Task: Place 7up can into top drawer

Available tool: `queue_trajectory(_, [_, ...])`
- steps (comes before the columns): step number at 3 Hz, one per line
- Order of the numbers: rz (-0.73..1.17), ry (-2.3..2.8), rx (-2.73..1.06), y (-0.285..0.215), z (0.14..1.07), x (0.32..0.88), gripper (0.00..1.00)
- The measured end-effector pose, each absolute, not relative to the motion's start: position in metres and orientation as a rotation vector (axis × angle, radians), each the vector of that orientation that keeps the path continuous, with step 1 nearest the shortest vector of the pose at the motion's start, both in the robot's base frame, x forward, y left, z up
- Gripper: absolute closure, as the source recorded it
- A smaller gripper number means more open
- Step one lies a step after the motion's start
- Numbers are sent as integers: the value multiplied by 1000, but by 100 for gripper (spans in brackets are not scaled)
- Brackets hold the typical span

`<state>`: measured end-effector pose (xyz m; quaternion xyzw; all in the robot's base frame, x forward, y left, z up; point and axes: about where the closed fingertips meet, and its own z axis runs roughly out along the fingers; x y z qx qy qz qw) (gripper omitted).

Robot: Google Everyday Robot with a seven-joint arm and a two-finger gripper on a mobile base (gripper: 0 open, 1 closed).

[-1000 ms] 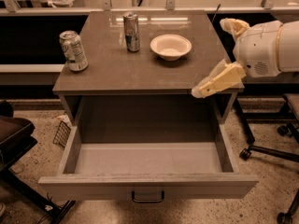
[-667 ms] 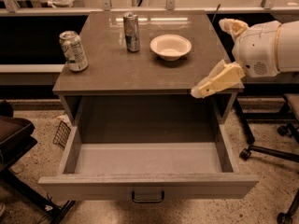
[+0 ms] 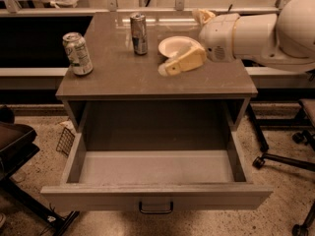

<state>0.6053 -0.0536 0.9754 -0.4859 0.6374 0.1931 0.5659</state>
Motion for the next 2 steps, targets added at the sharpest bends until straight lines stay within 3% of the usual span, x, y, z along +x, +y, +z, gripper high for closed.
queue_trajectory(2, [605, 1481, -1082, 45, 971, 675, 0])
